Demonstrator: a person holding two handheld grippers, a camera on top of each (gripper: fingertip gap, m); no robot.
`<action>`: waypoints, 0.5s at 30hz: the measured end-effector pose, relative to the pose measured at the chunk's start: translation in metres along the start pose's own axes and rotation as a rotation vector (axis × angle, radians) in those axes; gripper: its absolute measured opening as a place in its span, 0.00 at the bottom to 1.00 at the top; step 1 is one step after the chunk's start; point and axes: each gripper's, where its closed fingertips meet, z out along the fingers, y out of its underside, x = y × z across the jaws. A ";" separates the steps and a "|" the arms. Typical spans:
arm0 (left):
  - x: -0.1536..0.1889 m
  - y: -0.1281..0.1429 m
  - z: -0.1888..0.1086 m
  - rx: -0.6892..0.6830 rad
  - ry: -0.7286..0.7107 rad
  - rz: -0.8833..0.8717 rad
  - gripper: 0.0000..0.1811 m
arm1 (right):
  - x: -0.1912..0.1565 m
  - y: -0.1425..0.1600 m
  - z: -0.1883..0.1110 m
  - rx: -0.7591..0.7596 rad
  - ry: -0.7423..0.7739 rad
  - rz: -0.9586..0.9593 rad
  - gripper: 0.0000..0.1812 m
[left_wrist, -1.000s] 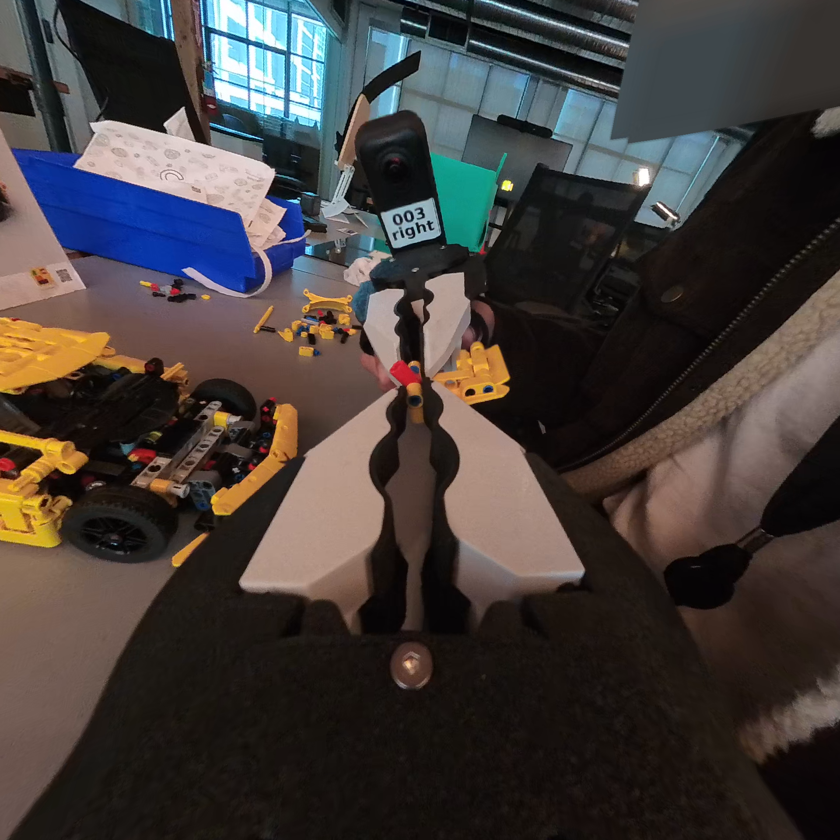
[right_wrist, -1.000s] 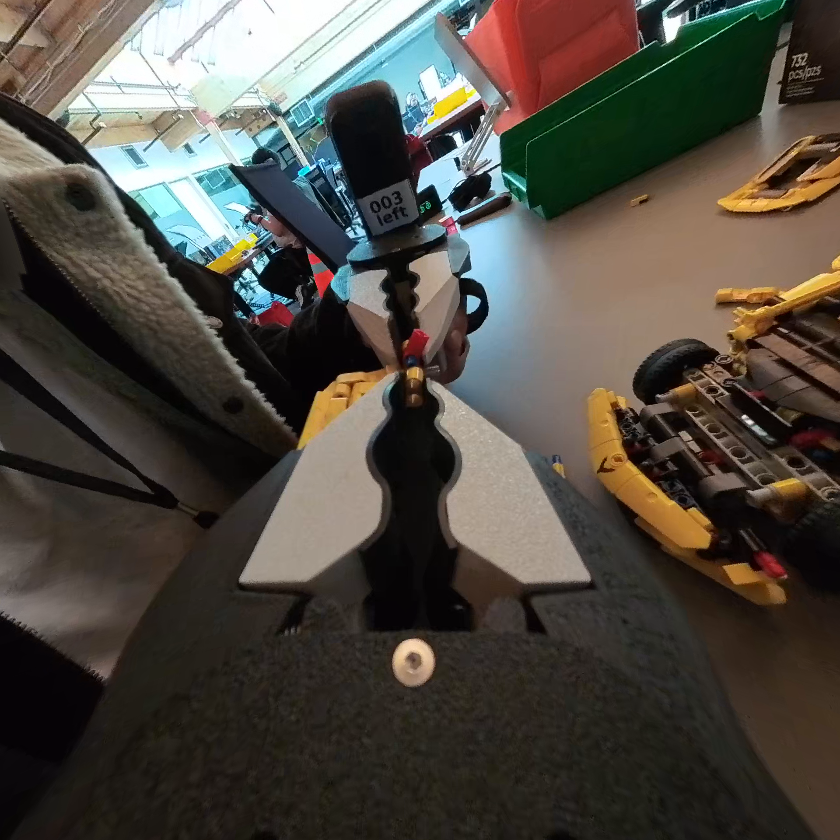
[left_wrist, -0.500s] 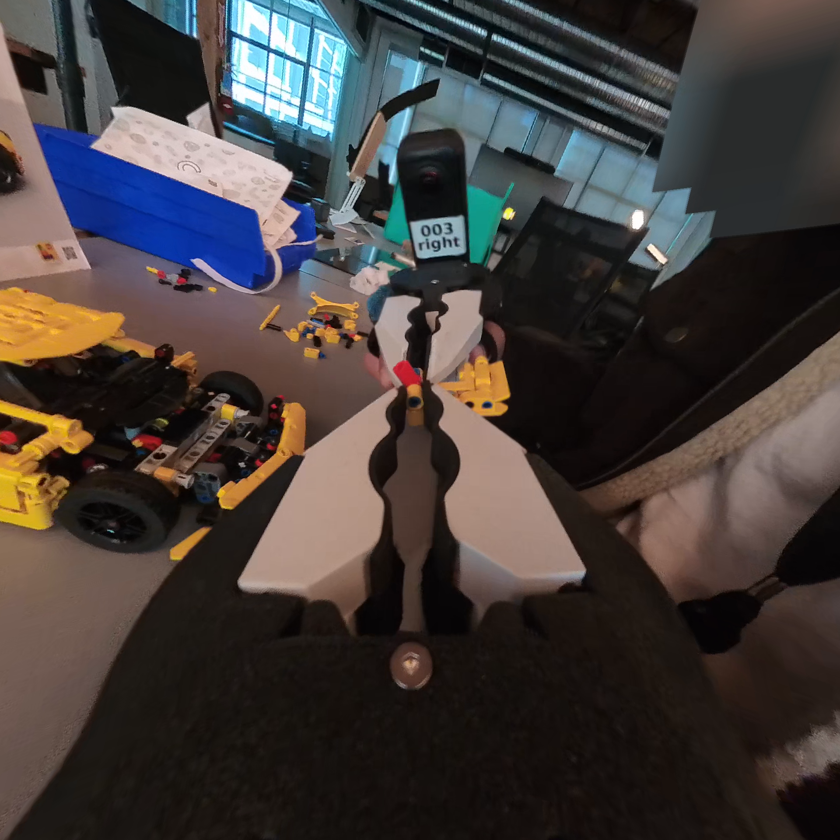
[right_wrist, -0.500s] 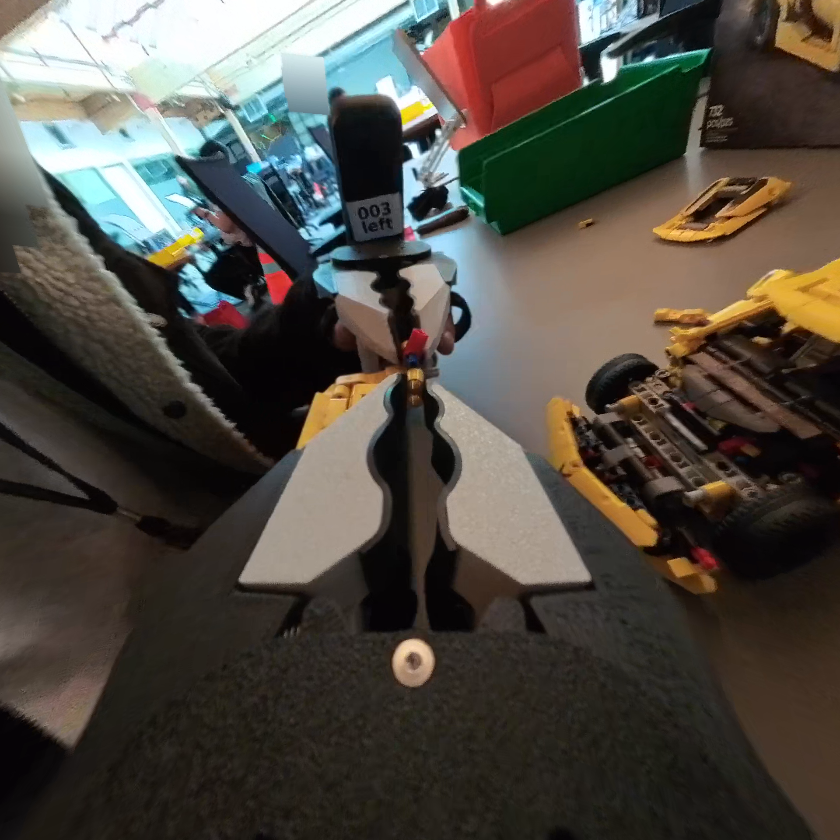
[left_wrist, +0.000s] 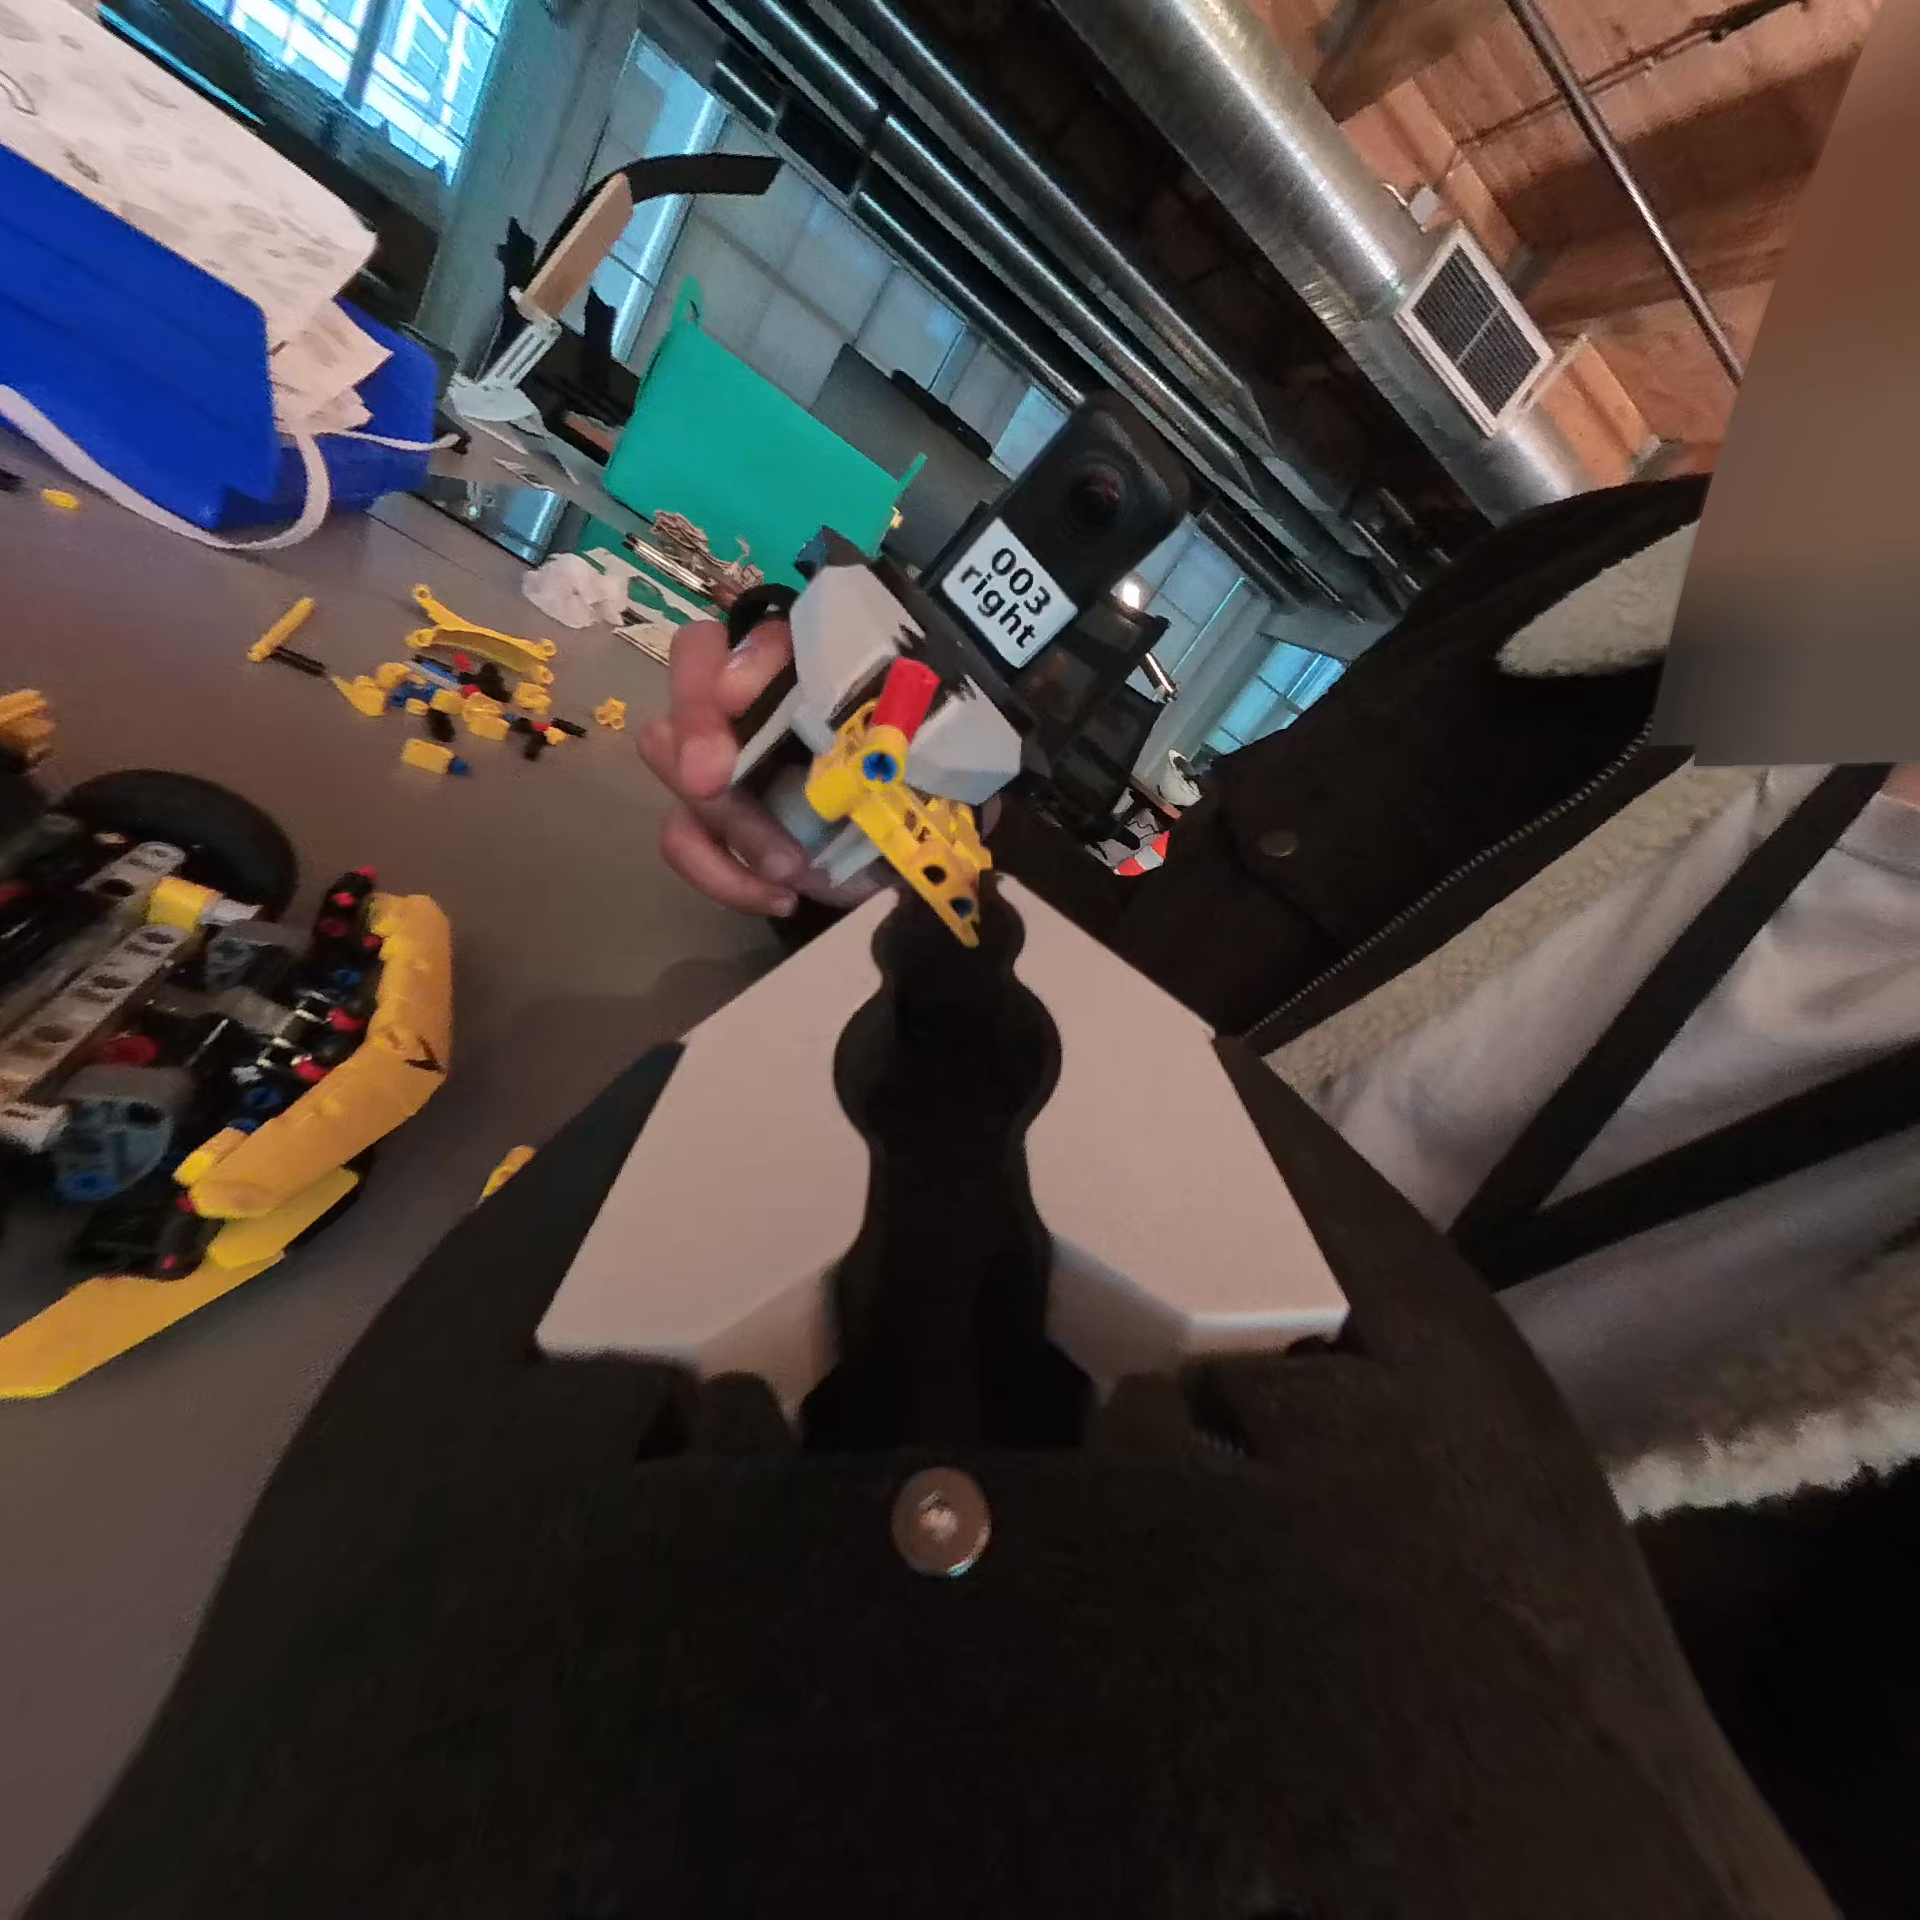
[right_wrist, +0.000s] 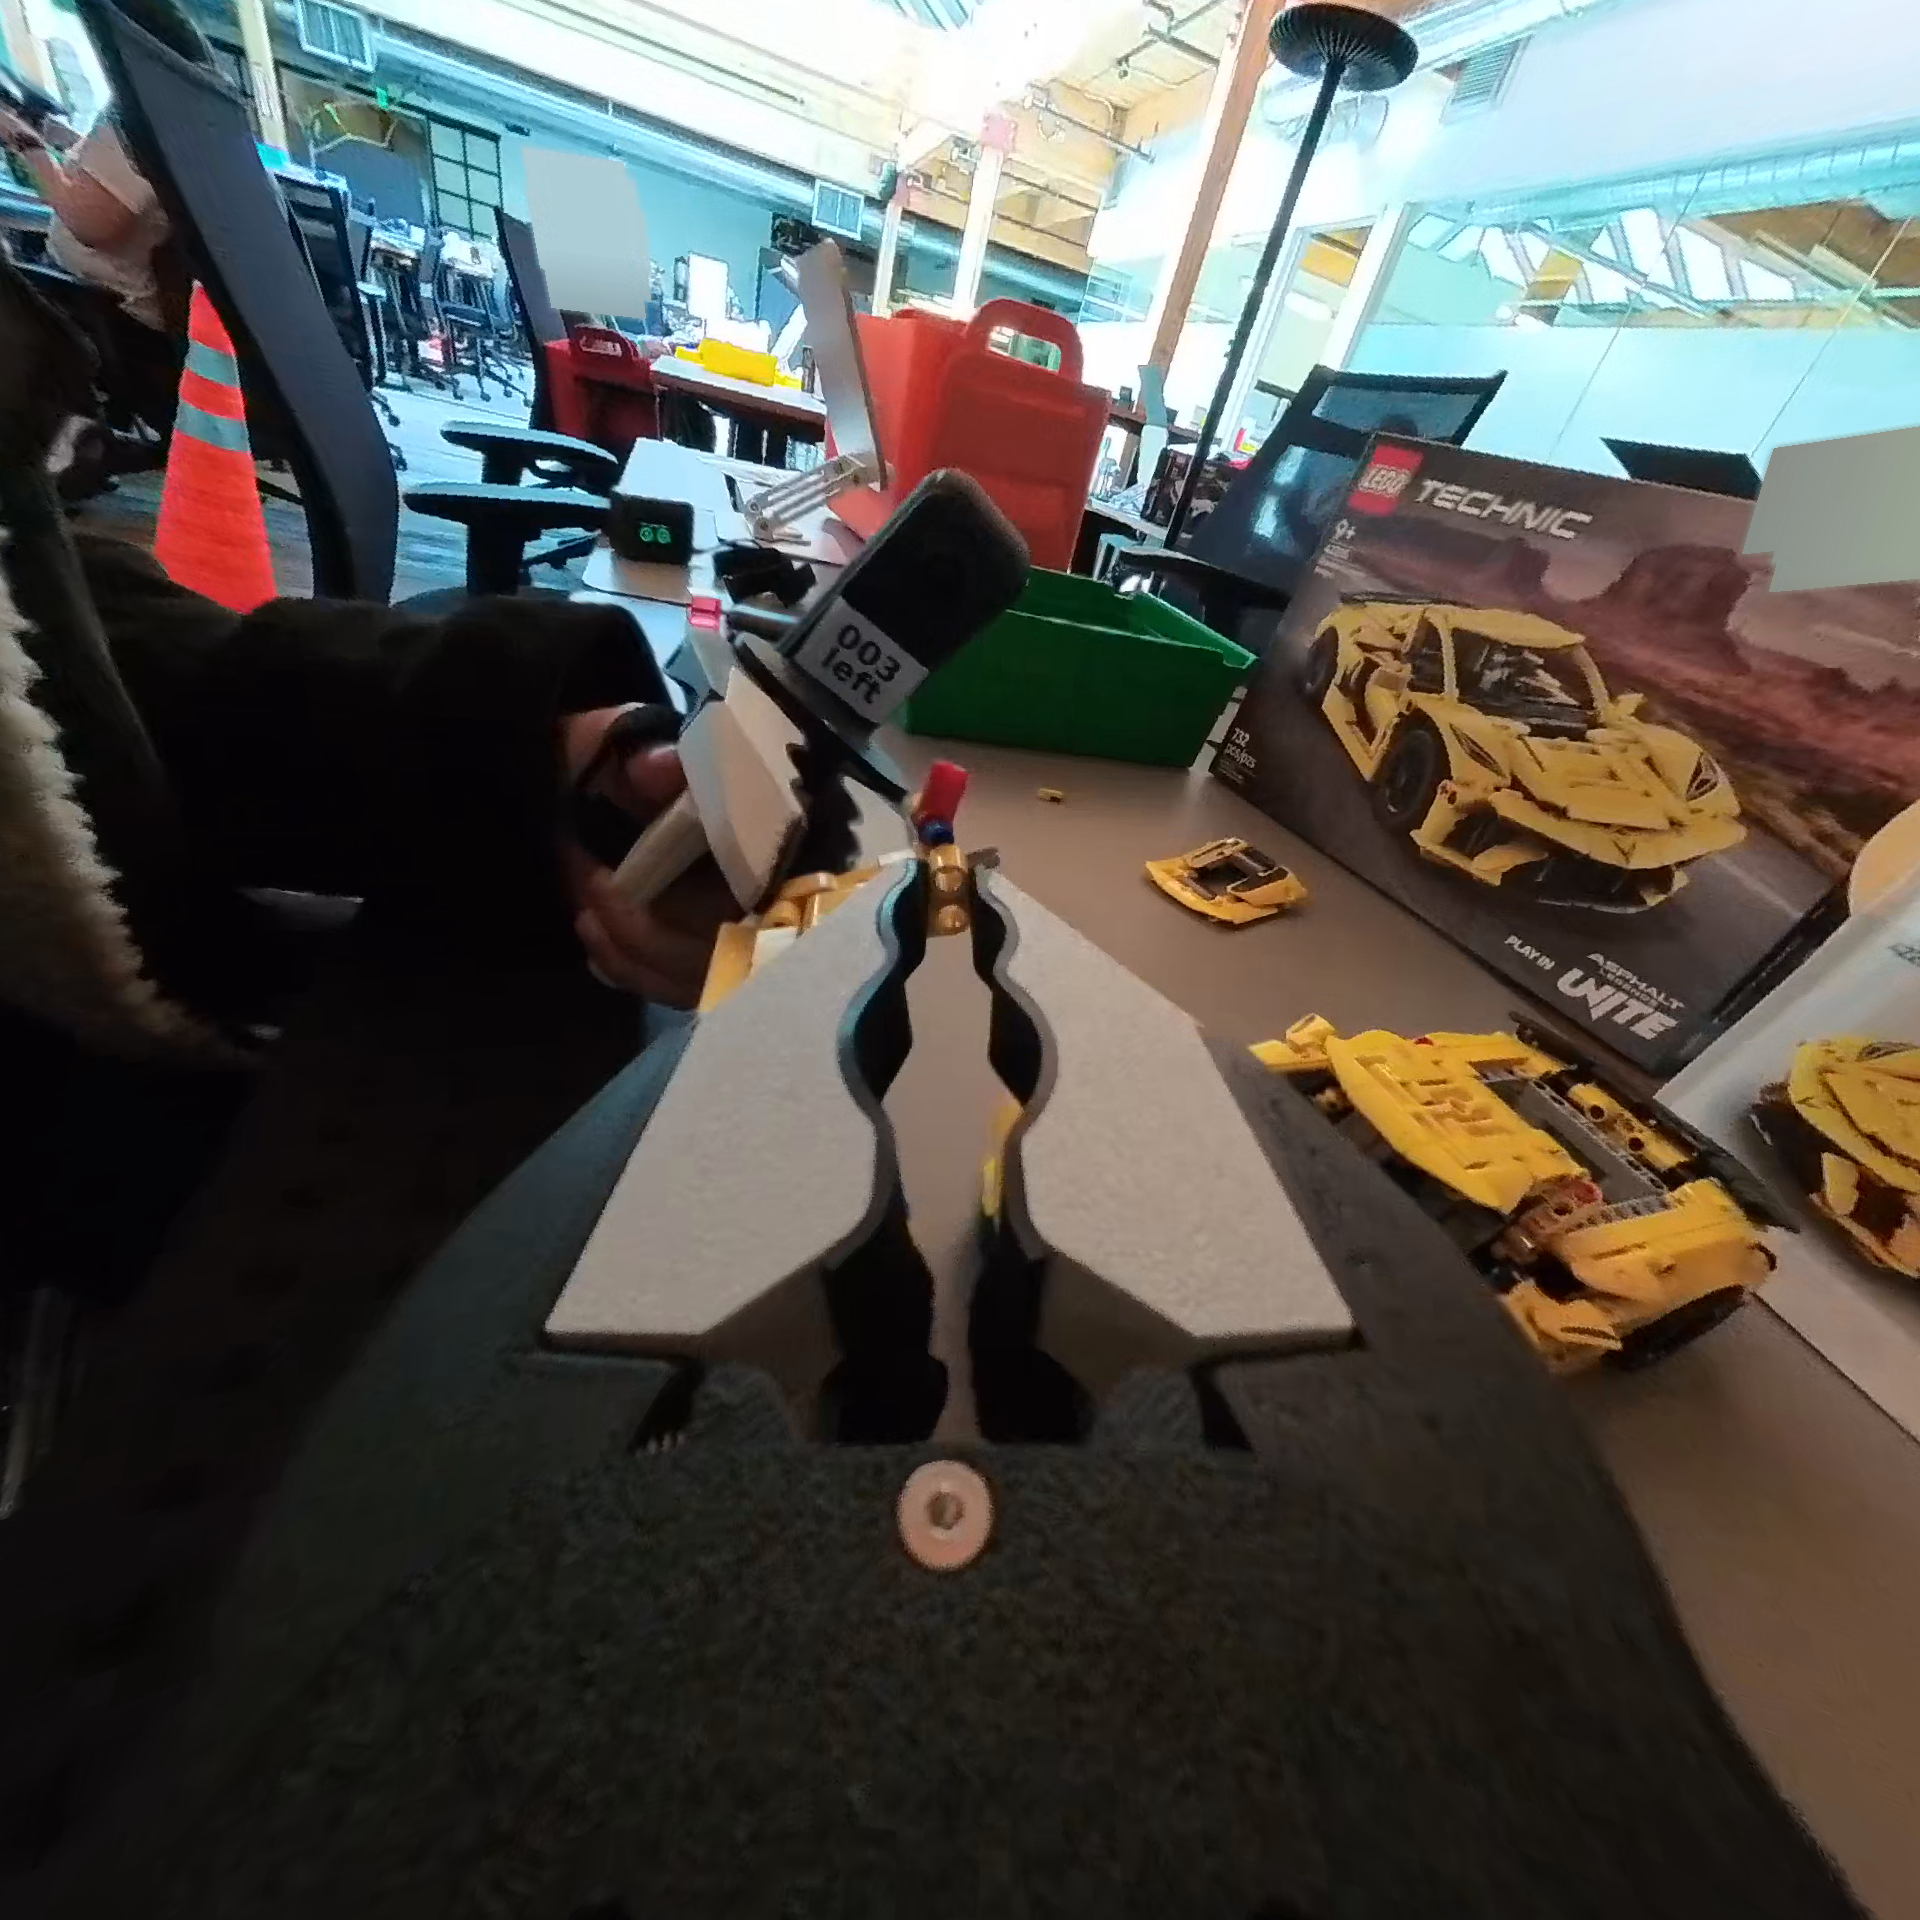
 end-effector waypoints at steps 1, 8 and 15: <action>0.002 0.000 0.000 0.000 0.012 0.002 0.06 | -0.002 -0.002 0.000 0.009 -0.007 -0.002 0.04; -0.003 -0.009 -0.006 0.062 -0.067 0.047 0.04 | 0.007 -0.006 0.000 0.009 -0.003 0.334 0.18; -0.007 -0.023 -0.018 0.145 -0.144 0.123 0.04 | -0.014 0.003 0.008 0.064 -0.273 0.930 0.06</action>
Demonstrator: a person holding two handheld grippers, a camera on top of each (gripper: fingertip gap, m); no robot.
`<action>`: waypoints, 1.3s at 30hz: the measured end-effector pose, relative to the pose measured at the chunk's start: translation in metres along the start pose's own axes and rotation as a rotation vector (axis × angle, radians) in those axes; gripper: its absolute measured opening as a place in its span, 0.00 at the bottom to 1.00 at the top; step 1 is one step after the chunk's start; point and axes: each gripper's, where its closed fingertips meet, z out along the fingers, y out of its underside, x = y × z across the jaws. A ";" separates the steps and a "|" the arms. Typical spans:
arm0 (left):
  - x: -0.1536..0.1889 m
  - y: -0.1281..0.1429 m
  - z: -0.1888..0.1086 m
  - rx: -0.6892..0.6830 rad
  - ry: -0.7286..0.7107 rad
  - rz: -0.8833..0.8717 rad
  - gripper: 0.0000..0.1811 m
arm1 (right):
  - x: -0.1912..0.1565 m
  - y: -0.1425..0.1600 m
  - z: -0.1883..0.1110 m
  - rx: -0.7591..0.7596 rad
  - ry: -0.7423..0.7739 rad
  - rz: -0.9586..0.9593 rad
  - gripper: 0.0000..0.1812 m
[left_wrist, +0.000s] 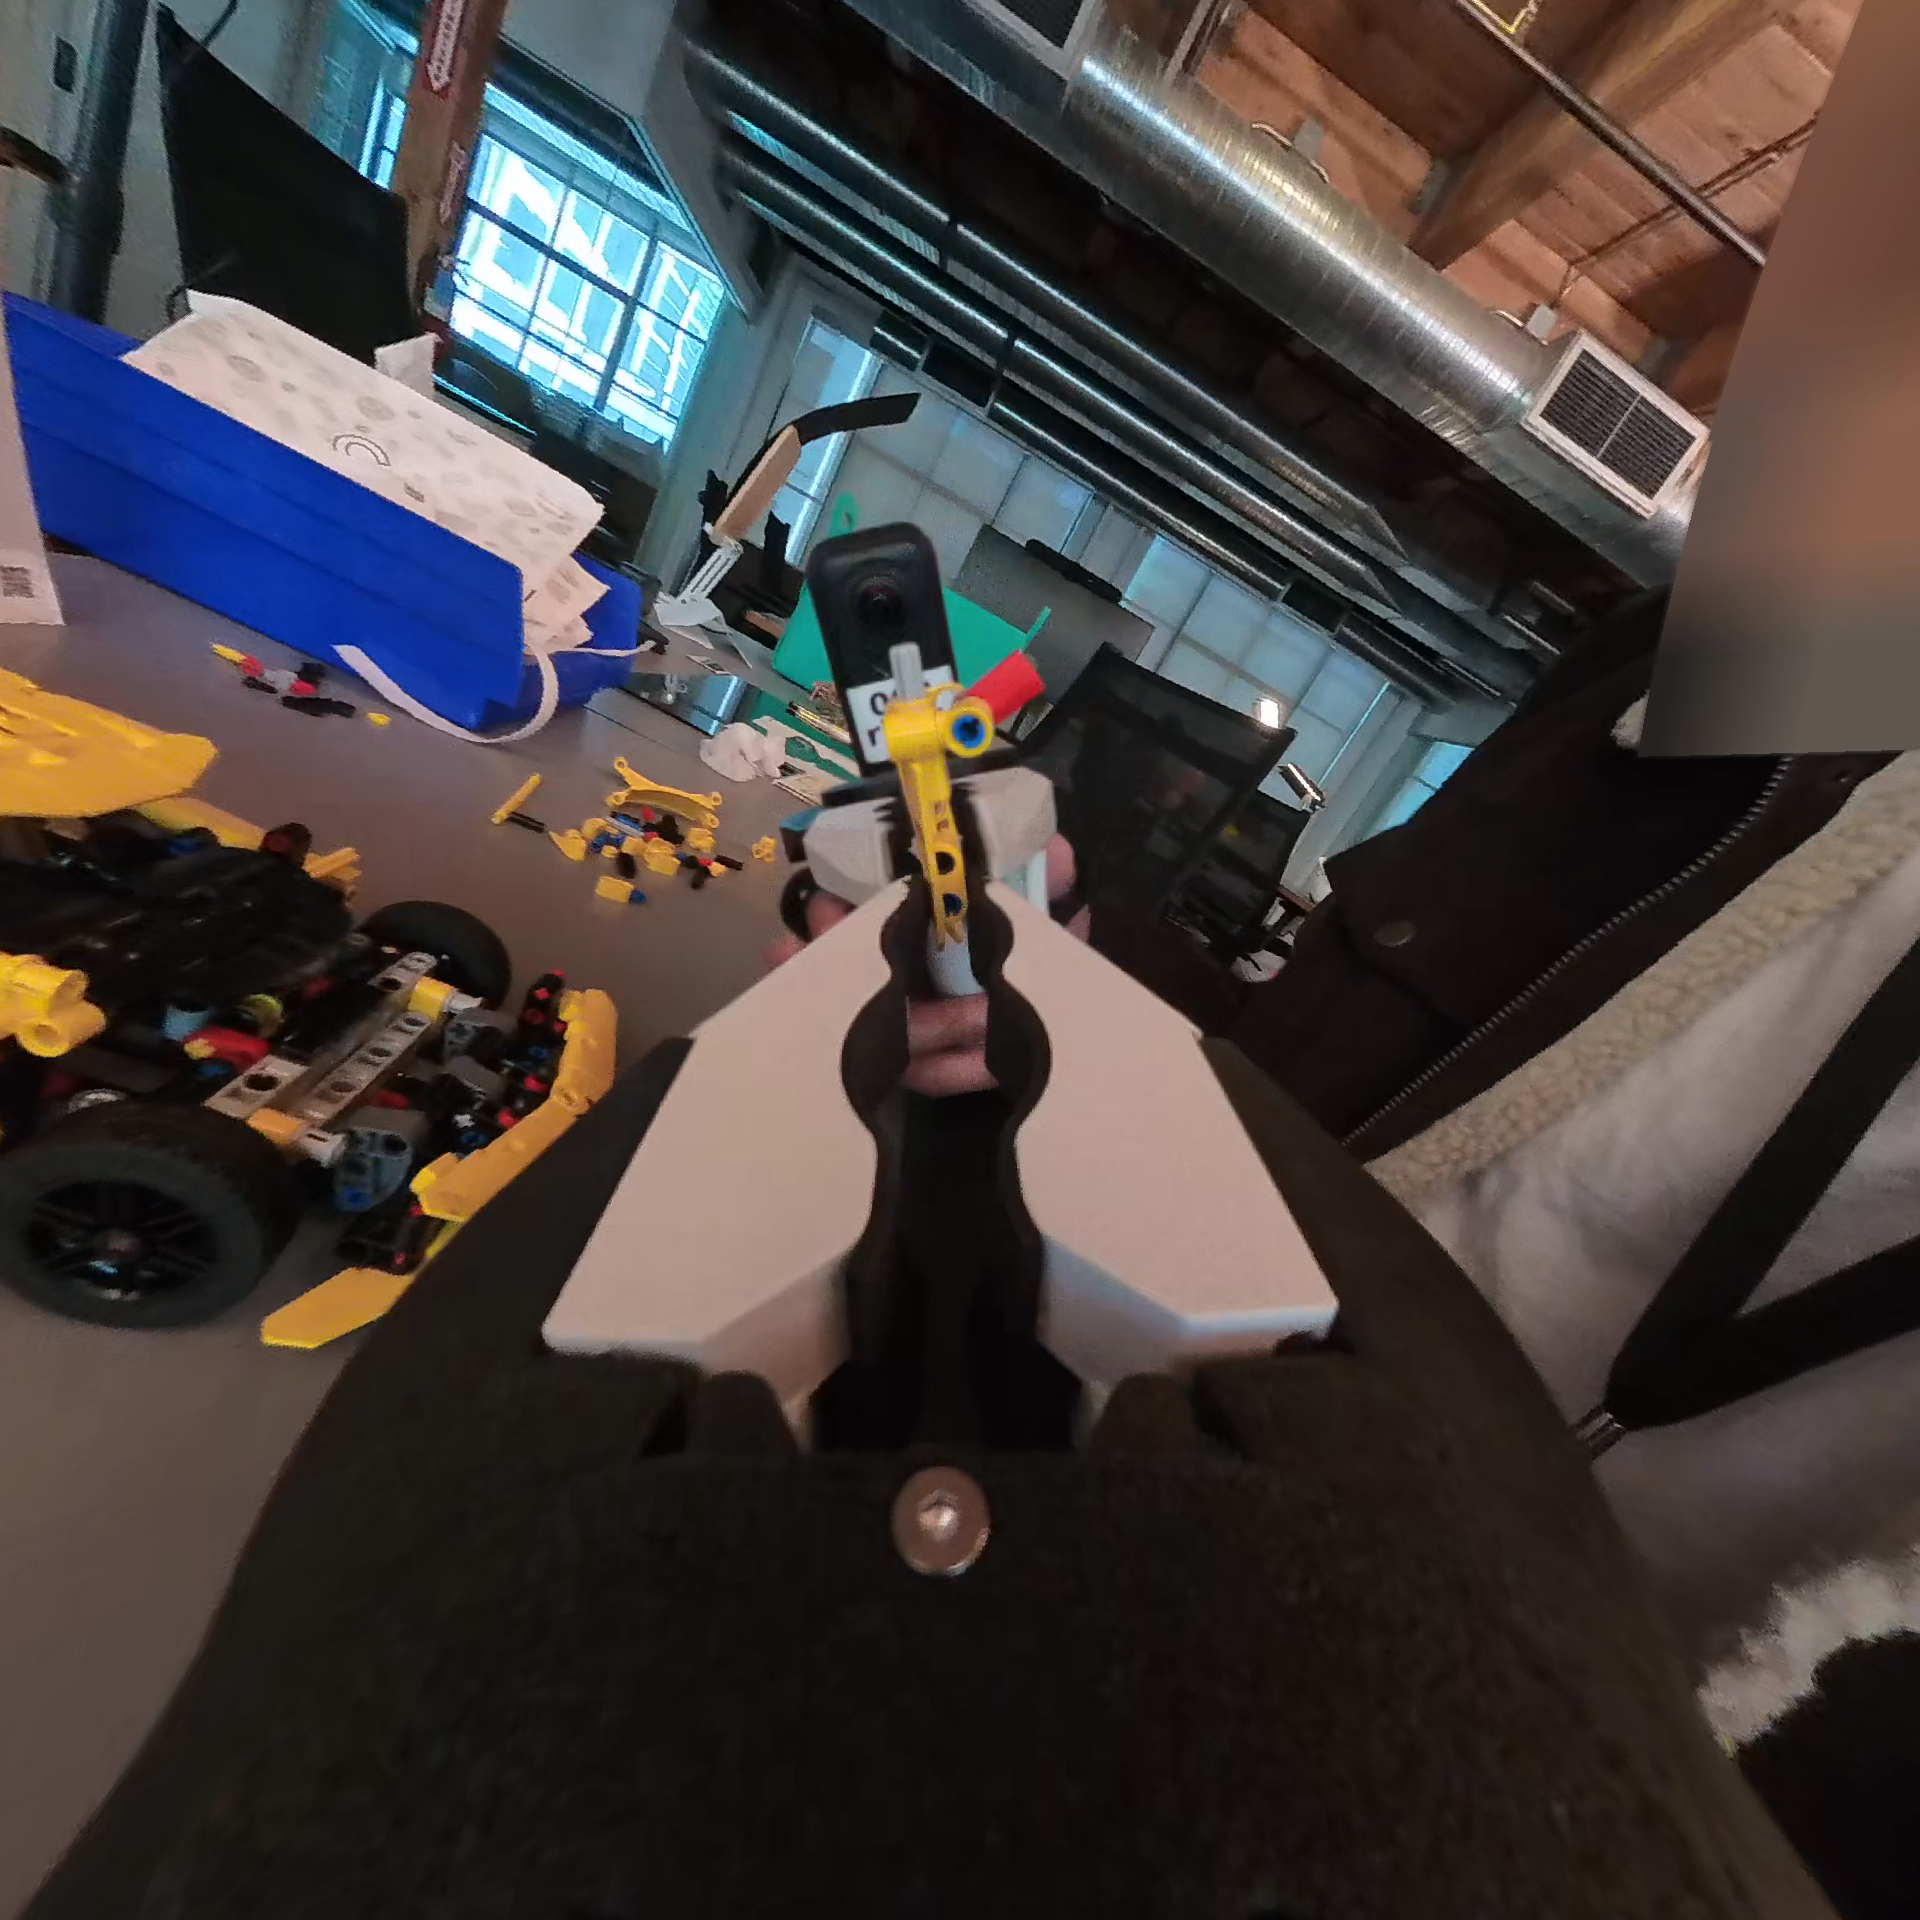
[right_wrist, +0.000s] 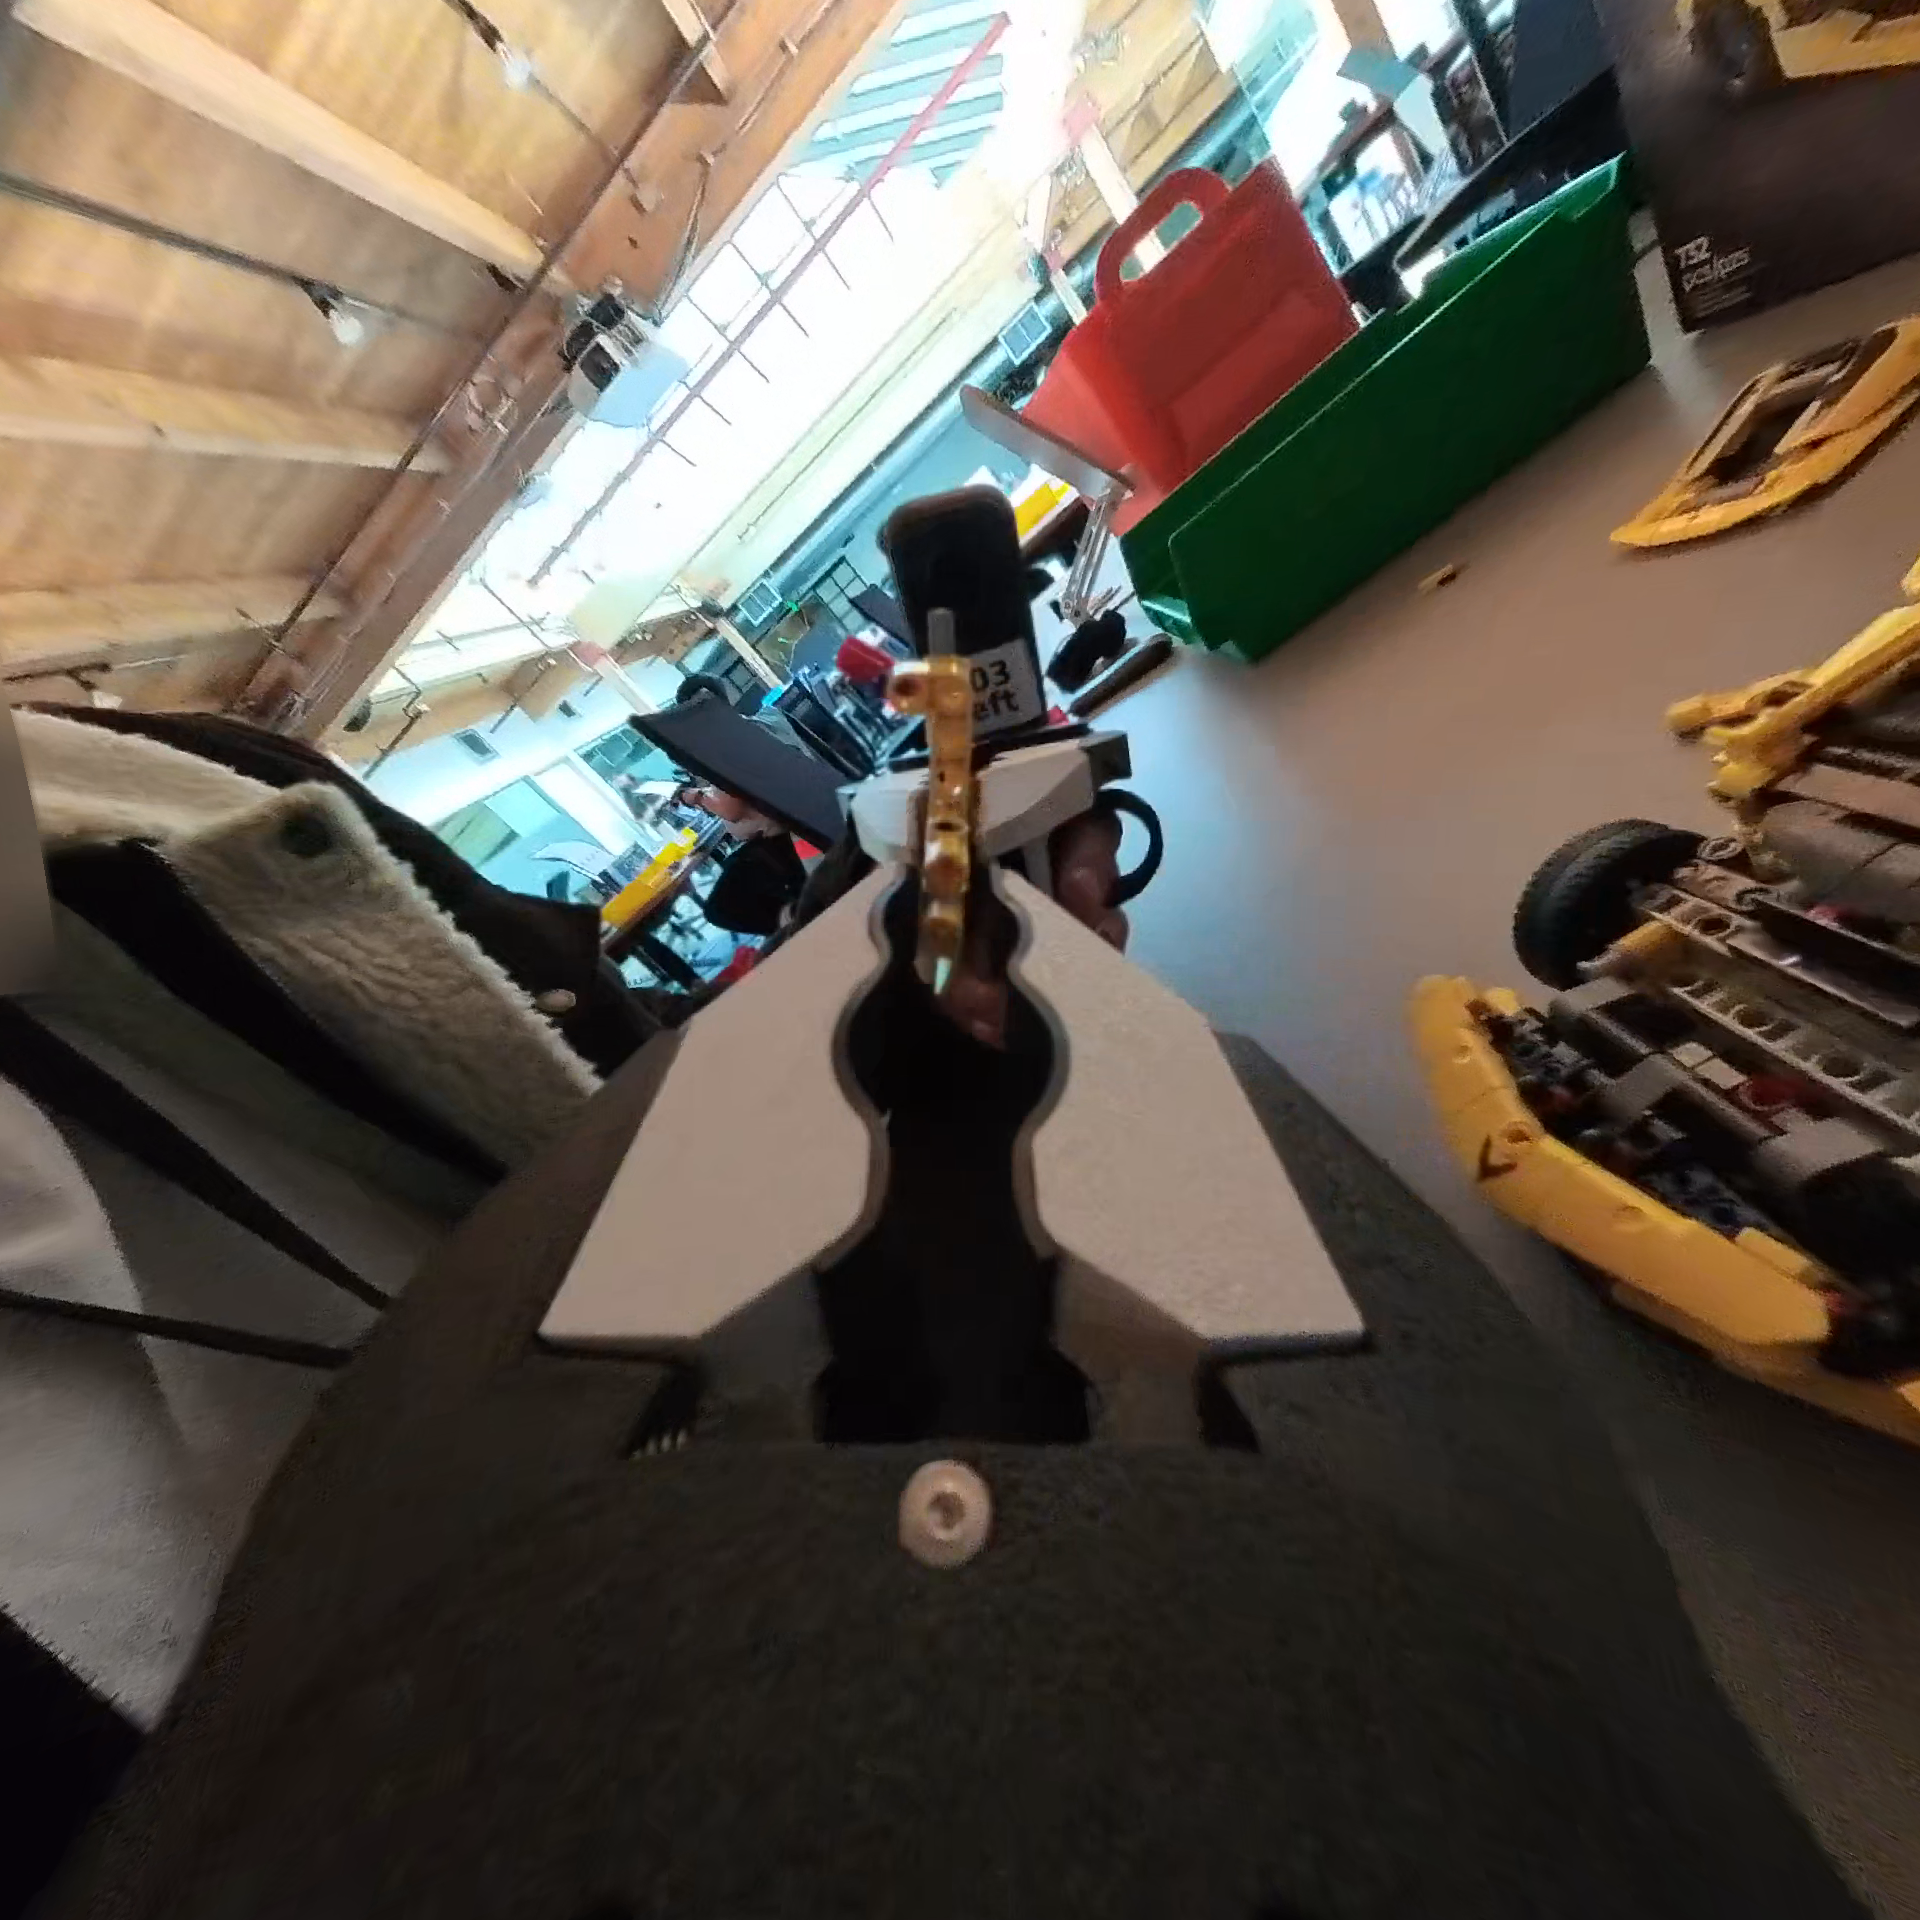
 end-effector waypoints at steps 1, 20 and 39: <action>0.001 0.002 0.001 -0.010 0.000 0.008 0.04 | -0.002 0.000 0.002 0.004 0.007 -0.022 0.04; -0.020 -0.014 -0.027 0.062 -0.092 -0.037 0.04 | 0.026 -0.018 -0.051 0.023 0.067 0.040 0.04; -0.033 0.018 -0.009 -0.141 -0.200 0.047 0.04 | 0.085 0.088 -0.095 -0.748 0.471 -0.097 0.11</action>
